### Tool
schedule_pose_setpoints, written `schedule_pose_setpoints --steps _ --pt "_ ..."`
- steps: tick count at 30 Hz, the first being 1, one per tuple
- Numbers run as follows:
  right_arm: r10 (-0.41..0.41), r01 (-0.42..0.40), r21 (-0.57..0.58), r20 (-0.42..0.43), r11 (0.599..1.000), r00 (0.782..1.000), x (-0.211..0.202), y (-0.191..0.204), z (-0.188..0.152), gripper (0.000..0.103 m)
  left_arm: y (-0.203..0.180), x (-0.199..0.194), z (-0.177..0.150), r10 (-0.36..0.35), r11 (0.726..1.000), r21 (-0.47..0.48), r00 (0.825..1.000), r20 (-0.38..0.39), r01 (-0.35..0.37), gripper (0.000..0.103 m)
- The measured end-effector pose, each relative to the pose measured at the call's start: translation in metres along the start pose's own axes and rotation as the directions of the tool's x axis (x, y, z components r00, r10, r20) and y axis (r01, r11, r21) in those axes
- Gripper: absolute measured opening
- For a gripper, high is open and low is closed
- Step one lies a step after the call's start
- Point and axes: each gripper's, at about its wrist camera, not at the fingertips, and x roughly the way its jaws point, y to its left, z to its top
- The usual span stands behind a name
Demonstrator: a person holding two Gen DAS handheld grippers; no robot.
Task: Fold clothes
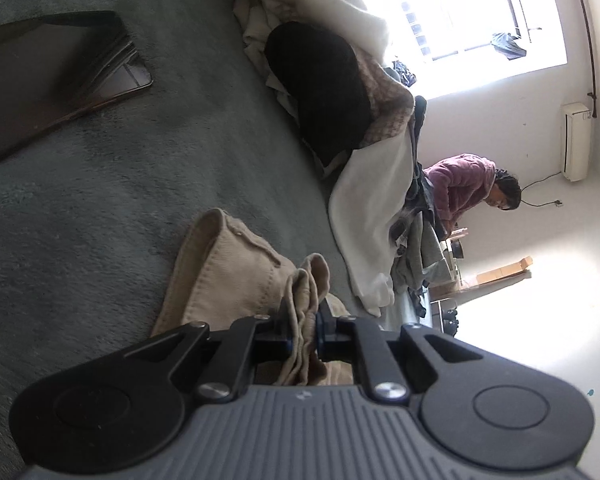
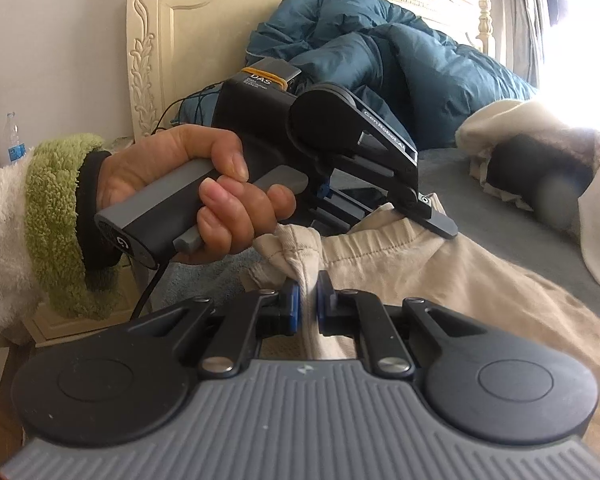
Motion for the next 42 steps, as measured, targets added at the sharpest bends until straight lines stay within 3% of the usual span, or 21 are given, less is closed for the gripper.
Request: schedule_pose_setpoints --steps 8,11,13,17,19,22,30,33,36,42 --pt "0.000 -0.001 -0.014 -0.021 1.000 1.000 0.010 0.003 -0.002 0.007 0.004 -0.009 -0.002 0.011 1.000 0.010 0.999 0.032 -0.011 0.017" --pt "0.007 -0.008 -0.024 -0.031 1.000 1.000 0.013 0.004 -0.005 0.010 0.011 -0.022 -0.002 0.005 1.000 -0.020 0.997 0.075 -0.004 0.025" --pt "0.011 -0.012 -0.035 -0.034 0.999 0.999 0.014 0.005 -0.006 0.011 0.013 -0.036 -0.007 0.011 1.000 -0.024 0.994 0.108 -0.008 0.039" --pt "0.025 -0.027 -0.052 -0.027 0.998 0.999 0.012 0.009 -0.007 0.017 0.010 -0.060 -0.024 0.030 1.000 -0.002 0.991 0.129 -0.030 0.040" --pt "0.049 -0.050 -0.058 -0.013 0.997 0.999 0.010 0.011 -0.006 0.028 0.009 -0.072 -0.034 0.038 0.999 0.008 0.990 0.137 -0.040 0.042" --pt "0.061 -0.061 -0.094 -0.004 0.994 0.998 0.011 0.019 -0.006 0.035 0.008 -0.086 -0.048 0.042 0.999 0.003 0.988 0.147 -0.043 0.042" --pt "0.133 -0.132 -0.021 0.069 0.991 0.989 -0.031 0.014 -0.005 0.041 0.003 -0.090 -0.060 0.055 0.998 0.014 0.992 0.114 -0.057 0.043" --pt "0.098 -0.098 0.000 0.075 0.995 0.992 -0.056 0.004 -0.011 0.041 -0.005 -0.079 -0.057 0.075 0.996 0.046 0.992 0.098 -0.080 0.046" --pt "0.057 -0.059 0.029 0.073 0.998 0.996 -0.087 -0.011 -0.019 0.041 -0.013 -0.069 -0.051 0.142 0.986 0.077 0.985 0.094 -0.149 0.046" --pt "-0.102 0.097 0.076 0.056 0.992 0.993 -0.153 -0.039 -0.042 0.041 -0.017 -0.050 -0.047 0.190 0.976 0.102 0.980 0.053 -0.195 0.045"
